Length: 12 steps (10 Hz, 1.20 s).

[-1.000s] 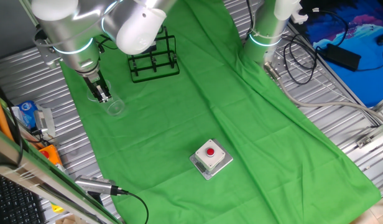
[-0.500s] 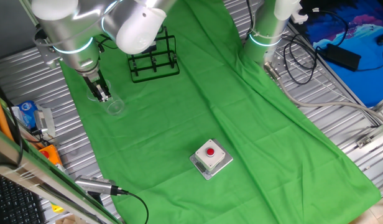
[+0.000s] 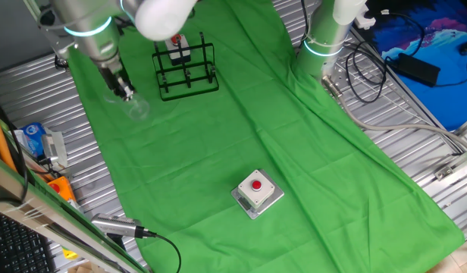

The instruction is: Take the cup off the cup rack

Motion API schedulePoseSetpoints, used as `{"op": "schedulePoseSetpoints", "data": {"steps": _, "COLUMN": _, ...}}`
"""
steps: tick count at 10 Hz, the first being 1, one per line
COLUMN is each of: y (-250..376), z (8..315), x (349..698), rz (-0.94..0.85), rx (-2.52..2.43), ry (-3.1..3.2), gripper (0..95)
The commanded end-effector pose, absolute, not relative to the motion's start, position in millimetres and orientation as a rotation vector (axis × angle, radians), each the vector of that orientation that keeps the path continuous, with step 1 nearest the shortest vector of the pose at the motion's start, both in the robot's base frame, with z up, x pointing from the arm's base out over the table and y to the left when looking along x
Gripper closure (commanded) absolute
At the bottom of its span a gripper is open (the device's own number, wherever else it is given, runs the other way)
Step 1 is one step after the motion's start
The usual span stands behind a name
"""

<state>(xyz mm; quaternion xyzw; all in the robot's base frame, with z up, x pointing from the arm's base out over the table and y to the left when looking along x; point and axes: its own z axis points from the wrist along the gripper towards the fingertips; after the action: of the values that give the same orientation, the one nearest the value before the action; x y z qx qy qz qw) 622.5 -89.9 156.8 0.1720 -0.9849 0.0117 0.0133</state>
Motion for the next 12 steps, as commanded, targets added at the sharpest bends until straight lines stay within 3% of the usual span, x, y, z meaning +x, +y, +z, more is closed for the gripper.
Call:
{"op": "schedulePoseSetpoints", "data": {"steps": 1, "y": -105, "z": 159, "x": 617, "rz": 0.012, "rx": 0.806, "ry": -3.001, "gripper": 95.0}}
{"op": "schedulePoseSetpoints", "data": {"steps": 12, "y": -43, "z": 160, "x": 631, "rz": -0.028, "rx": 0.586, "ry": -3.095, "gripper": 95.0}}
